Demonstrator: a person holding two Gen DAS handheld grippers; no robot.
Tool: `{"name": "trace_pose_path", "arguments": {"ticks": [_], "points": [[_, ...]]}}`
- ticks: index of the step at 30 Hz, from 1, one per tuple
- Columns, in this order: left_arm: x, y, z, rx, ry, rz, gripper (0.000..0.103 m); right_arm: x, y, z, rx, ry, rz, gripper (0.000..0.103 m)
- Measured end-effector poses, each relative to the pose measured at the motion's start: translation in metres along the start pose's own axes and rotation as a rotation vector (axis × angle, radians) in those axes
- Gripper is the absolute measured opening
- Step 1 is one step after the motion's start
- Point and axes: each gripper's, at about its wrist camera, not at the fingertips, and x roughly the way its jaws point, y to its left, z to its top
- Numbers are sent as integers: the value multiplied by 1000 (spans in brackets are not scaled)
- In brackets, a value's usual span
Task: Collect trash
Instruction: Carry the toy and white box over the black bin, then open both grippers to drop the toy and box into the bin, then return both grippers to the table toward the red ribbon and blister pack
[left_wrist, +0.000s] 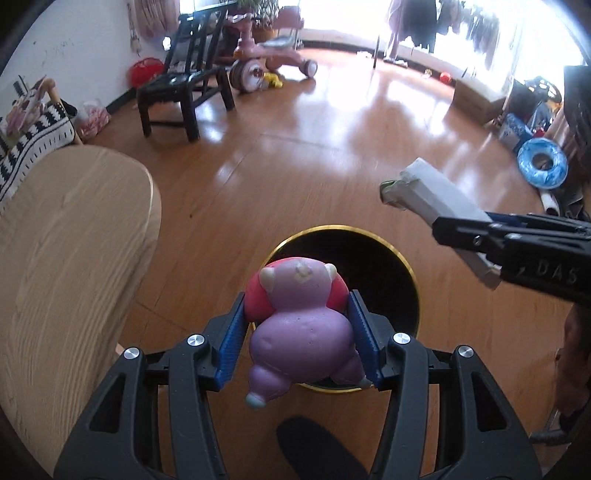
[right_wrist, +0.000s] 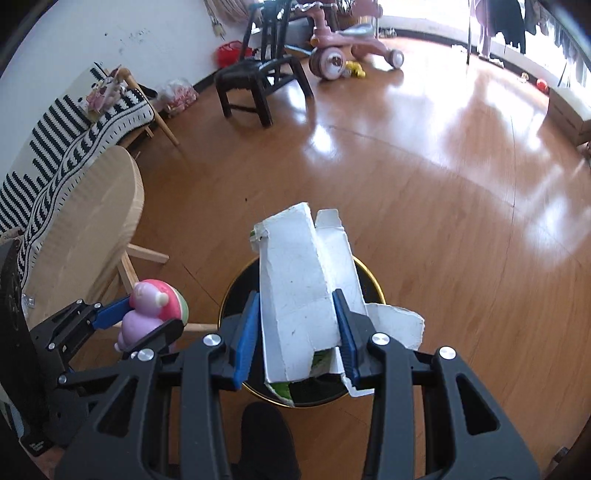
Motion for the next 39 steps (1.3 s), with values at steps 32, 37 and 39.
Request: {"name": "trace_pose_path", "arguments": {"ticks": [32, 37, 39], "points": [[-3, -7, 3, 30, -20, -5, 84, -9, -1, 17, 35, -25, -9, 72], [-44, 26, 7, -123, -129, 10, 85, -30, 29, 27, -7, -66, 14, 75], [-68, 50, 8, -191, -182, 7, 86, -40, 54, 32, -42, -90, 35, 78]]}}
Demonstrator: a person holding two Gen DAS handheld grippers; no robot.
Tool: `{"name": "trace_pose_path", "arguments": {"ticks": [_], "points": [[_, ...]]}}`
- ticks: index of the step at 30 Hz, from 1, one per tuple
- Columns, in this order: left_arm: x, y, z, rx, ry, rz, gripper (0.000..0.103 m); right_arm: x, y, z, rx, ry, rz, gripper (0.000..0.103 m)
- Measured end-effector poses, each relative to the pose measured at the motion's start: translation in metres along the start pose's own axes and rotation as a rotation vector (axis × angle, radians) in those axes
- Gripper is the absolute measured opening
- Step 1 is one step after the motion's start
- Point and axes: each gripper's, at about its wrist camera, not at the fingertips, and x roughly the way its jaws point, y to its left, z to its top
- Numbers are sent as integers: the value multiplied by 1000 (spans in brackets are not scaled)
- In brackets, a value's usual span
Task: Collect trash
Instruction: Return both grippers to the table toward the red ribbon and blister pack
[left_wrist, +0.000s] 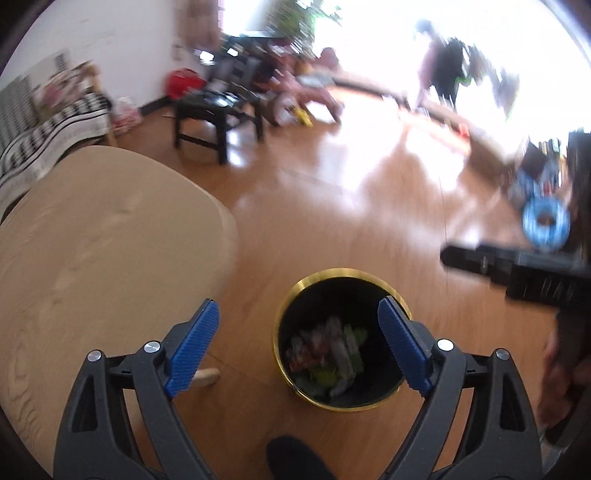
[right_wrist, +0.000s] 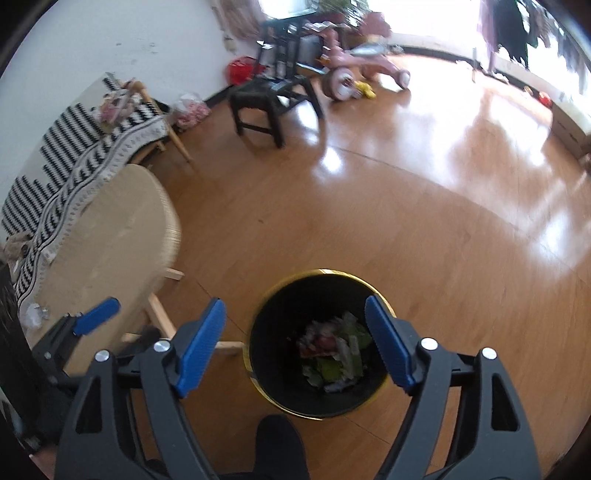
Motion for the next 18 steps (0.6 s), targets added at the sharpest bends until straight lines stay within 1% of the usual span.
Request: {"name": "trace_pose_path", "arguments": {"ticks": [2, 4, 6, 7, 8, 9, 10, 12, 14, 16, 18], "points": [[-33, 37, 7, -60, -48, 34, 88, -5, 23, 7, -32, -15, 22, 79], [-62, 72, 5, -96, -81, 72, 90, -8, 58, 14, -75, -24, 65, 79], [-89, 105, -3, -118, -110, 120, 91, -9, 99, 17, -127, -23, 109, 79], [-104, 125, -10, -131, -116, 162, 92, -11, 120, 17, -156, -25, 128, 80], [-120, 148, -21, -151, -115, 207, 92, -12, 140, 17, -186, -27, 146, 80], [-130, 164, -28, -170, -115, 232, 92, -13, 167, 15, -223, -29, 170, 81], [-148, 192, -44, -212, -116, 271, 92, -14, 191, 13, -253, -30, 190, 81], [-166, 227, -64, -267, -106, 326, 92, -13, 244, 7, -318, -27, 246, 81], [-188, 268, -89, -331, -86, 391, 92, -11, 291, -2, -377, -20, 293, 81], [-209, 302, -115, -379, -75, 435, 92, -7, 346, -14, -446, -6, 351, 81], [-231, 333, -141, -401, -70, 506, 92, 2, 395, -29, -501, 18, 410, 81]]}}
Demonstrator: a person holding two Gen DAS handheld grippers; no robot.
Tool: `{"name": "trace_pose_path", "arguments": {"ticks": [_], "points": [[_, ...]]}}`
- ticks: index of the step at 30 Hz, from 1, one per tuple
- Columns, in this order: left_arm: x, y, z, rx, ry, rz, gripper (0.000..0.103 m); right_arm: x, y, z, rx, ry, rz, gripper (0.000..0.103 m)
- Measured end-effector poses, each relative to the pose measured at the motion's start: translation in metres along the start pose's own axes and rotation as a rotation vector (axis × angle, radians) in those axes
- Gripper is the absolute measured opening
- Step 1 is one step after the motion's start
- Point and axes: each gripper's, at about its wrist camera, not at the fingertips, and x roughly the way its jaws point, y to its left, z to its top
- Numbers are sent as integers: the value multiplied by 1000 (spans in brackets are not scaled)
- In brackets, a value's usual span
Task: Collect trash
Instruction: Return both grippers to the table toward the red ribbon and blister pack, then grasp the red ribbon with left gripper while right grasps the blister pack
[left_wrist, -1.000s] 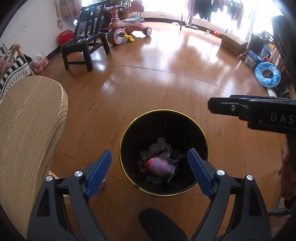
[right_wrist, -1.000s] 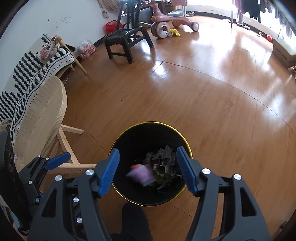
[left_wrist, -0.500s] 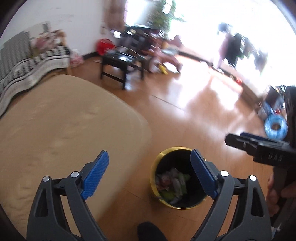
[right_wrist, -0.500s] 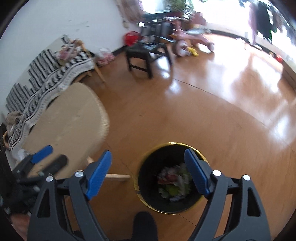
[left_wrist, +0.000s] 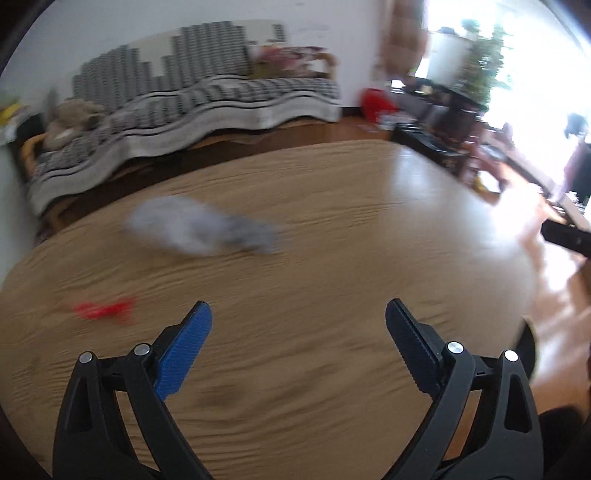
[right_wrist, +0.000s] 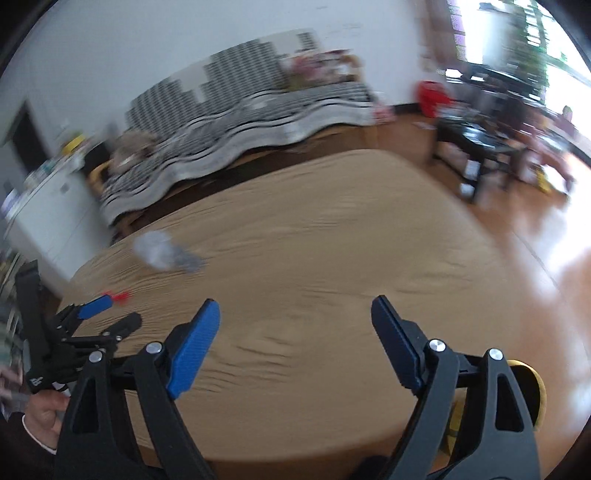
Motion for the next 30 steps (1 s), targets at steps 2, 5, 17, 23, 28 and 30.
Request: {"name": "trace_pose_path", "arguments": {"ticks": [2, 5, 17, 23, 28, 30], "points": [[-3, 40, -6, -44, -4, 39, 92, 32, 43, 8, -51, 22, 57, 81], [-1, 97, -15, -151, 3, 52, 92, 77, 95, 14, -120, 53, 111, 81], [58, 191, -36, -337, 129, 121, 92, 203, 143, 16, -259, 121, 89, 81], [86, 193, -20, -404, 135, 127, 92, 244, 146, 29, -257, 155, 89, 81], [102, 182, -8, -378, 119, 163, 93, 269, 158, 36, -299, 182, 89, 81], [107, 179, -4, -354, 116, 176, 93, 277, 162, 35, -321, 200, 91, 81]]}}
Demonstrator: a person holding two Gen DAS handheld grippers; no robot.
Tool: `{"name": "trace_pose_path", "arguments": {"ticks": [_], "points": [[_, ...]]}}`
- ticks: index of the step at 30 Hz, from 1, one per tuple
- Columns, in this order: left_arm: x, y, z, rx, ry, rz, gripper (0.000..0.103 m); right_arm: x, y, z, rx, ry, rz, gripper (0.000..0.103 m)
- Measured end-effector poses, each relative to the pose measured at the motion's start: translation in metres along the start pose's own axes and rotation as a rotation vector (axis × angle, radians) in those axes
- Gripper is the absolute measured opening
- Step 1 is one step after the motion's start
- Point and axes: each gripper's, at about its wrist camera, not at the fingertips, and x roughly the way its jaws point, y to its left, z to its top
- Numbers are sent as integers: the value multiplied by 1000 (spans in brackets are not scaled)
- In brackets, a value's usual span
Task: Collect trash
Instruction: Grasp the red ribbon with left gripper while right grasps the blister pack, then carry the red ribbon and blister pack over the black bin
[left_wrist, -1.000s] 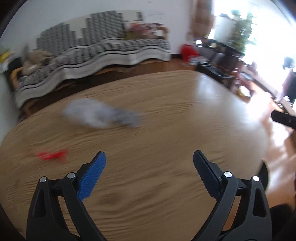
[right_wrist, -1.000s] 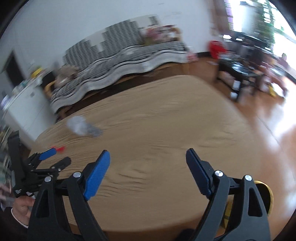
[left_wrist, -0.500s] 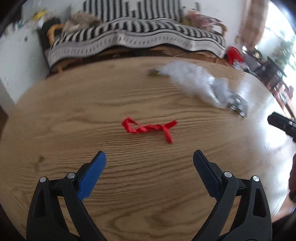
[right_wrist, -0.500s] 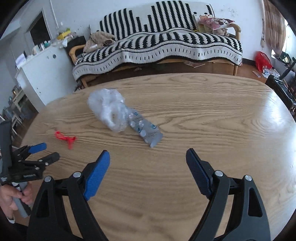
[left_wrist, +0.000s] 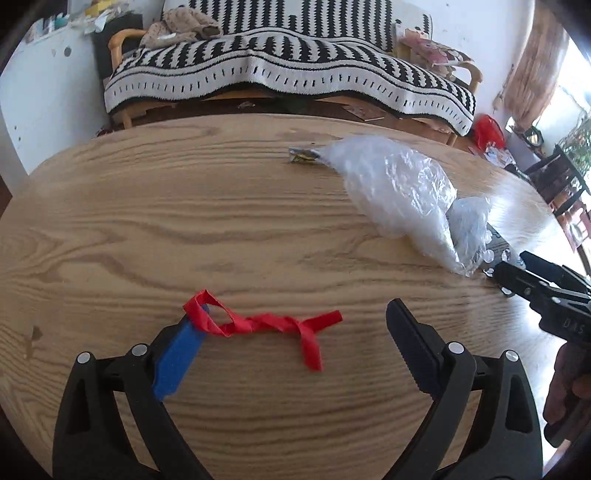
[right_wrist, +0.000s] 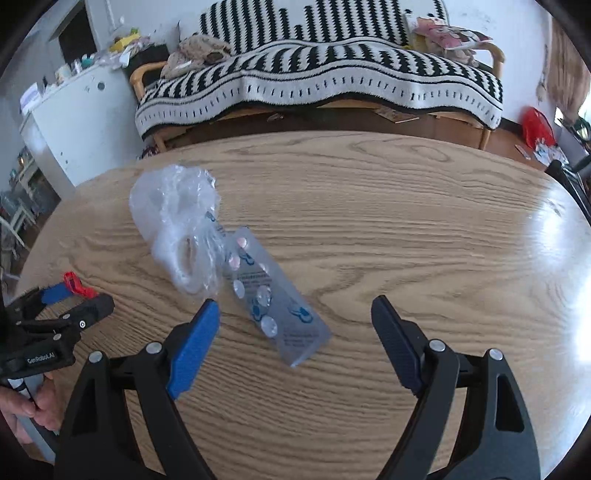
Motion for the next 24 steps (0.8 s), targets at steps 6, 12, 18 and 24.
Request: {"name": "trace_pose_path", "arguments": {"ticks": [6, 12, 18, 24], "points": [[1, -12, 2, 22, -33, -2, 79, 3, 18, -5, -116, 1, -47, 36], [-3, -21, 2, 27, -17, -62, 17, -9, 13, -18, -84, 23, -11, 31], [-15, -32, 3, 36, -34, -96, 11, -54, -2, -29, -12, -14, -7, 31], [-38, -45, 1, 55, -58, -101, 11, -95, -17, -43, 42, -56, -19, 31]]}}
